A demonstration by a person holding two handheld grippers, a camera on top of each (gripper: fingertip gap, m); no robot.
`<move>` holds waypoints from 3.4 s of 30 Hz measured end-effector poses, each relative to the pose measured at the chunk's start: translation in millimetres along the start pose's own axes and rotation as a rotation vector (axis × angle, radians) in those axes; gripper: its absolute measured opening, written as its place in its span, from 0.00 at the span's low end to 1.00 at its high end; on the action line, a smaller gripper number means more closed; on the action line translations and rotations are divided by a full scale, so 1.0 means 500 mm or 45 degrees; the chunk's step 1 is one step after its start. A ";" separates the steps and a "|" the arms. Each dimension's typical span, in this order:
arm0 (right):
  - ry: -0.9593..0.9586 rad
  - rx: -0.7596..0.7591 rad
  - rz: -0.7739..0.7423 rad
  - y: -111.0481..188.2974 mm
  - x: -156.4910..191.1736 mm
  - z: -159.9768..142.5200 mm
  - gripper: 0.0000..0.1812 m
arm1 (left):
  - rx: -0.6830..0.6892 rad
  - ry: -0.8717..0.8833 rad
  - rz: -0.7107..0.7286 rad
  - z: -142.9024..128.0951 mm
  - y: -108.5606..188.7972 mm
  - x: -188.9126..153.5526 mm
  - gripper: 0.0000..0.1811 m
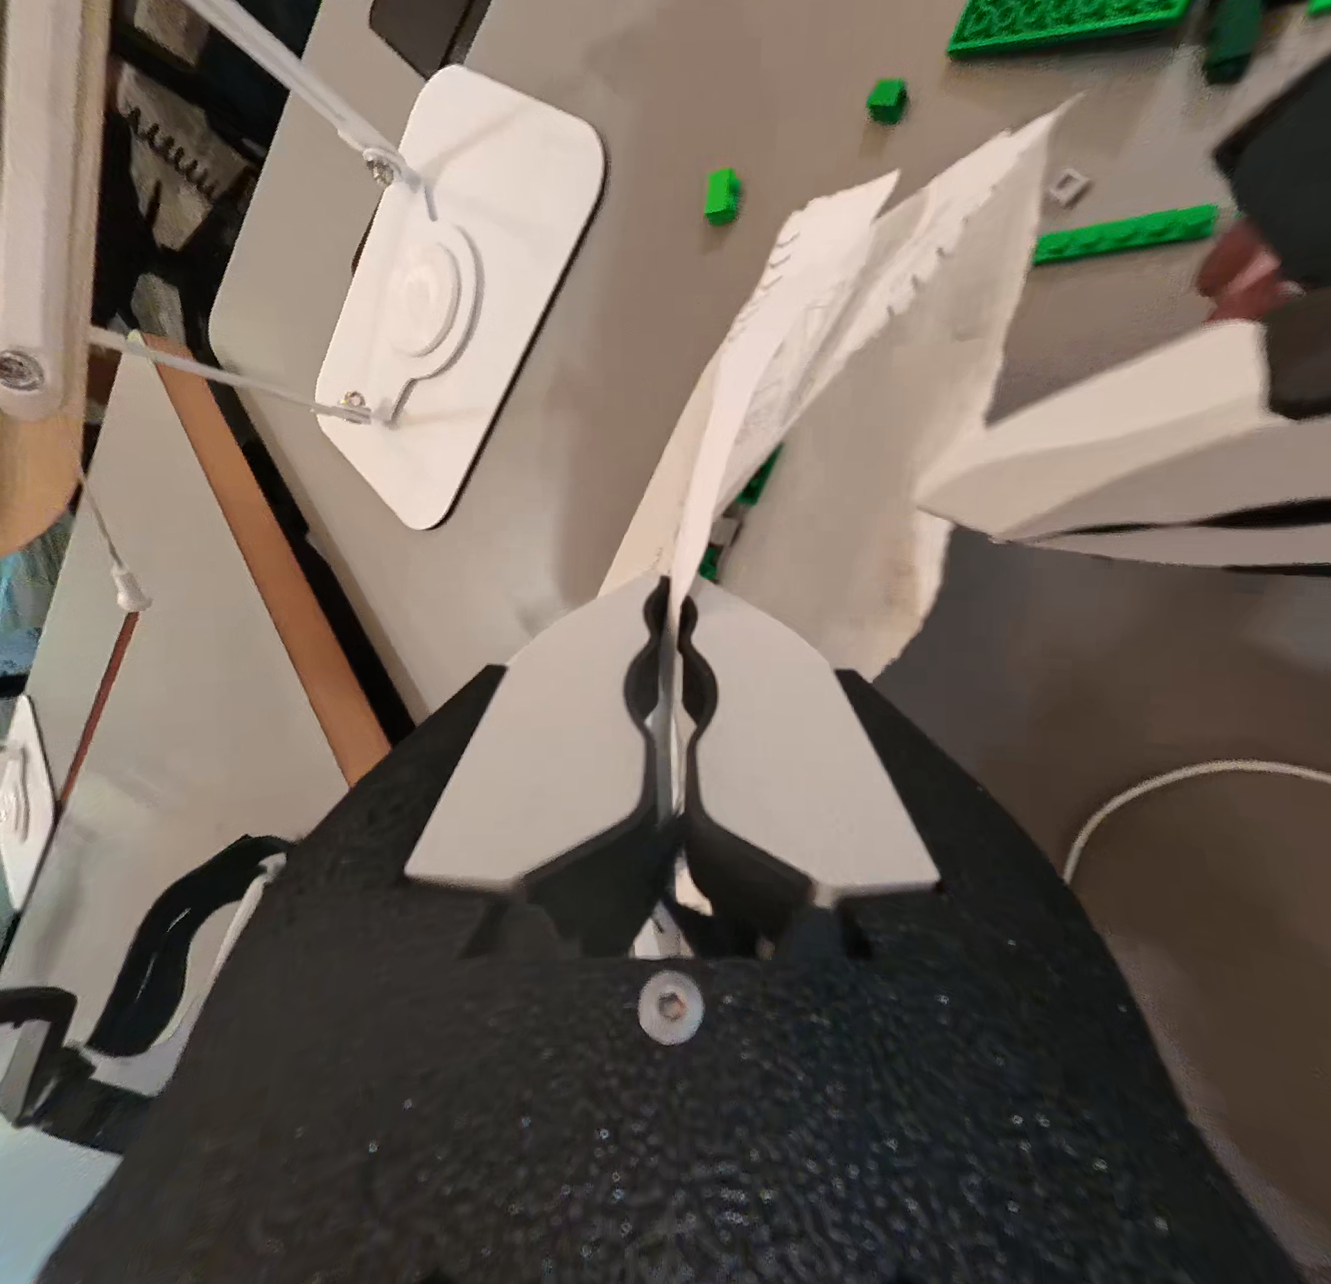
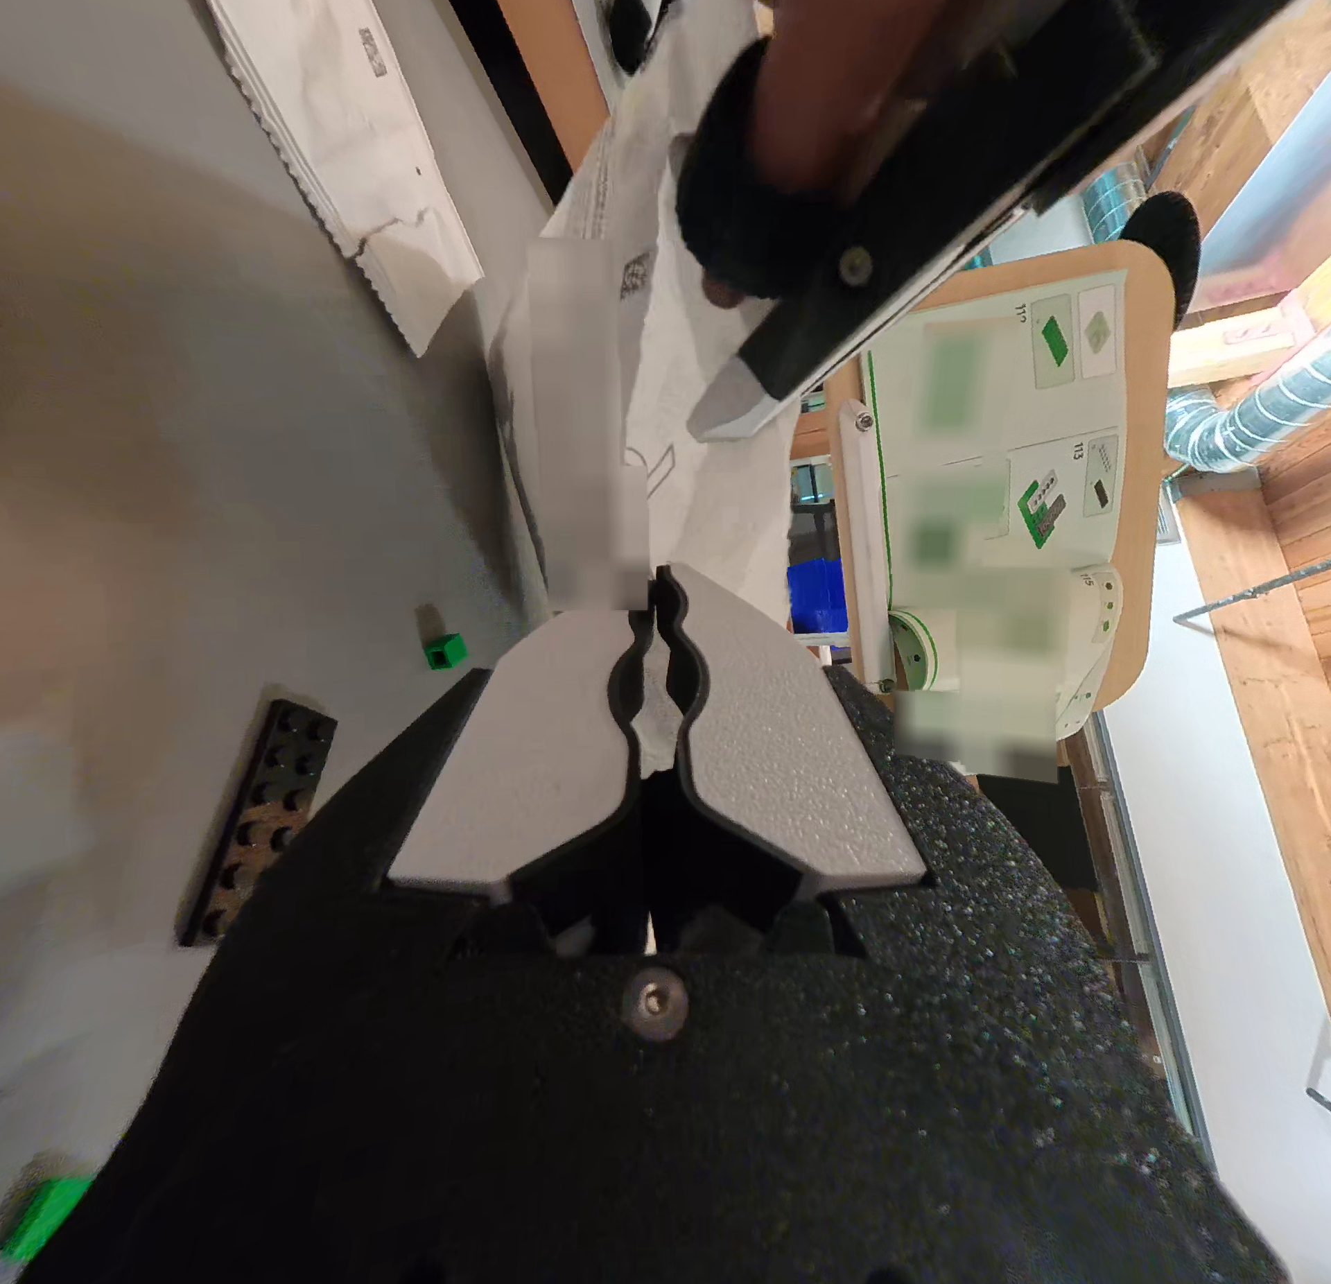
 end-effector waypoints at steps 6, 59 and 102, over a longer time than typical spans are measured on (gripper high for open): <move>-0.046 0.002 -0.051 0.011 -0.015 -0.021 0.00 | 0.067 0.244 -0.052 0.027 -0.013 0.037 0.00; -1.240 0.238 0.458 0.022 -0.051 -0.047 0.08 | 0.220 -0.010 -0.574 0.070 -0.052 -0.029 0.00; -0.751 0.571 1.347 0.206 0.074 -0.327 0.17 | 0.139 -0.059 -0.394 0.058 -0.029 0.043 0.00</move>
Point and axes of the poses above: each gripper's, where its closed fingertips meet, y back along the fingers, z out of its top, x = y × z across the jaws, the point moved 1 cm from there along y, back along the fingers, and after that the axes turned 14 degrees about -x, right-handed, at the moved point
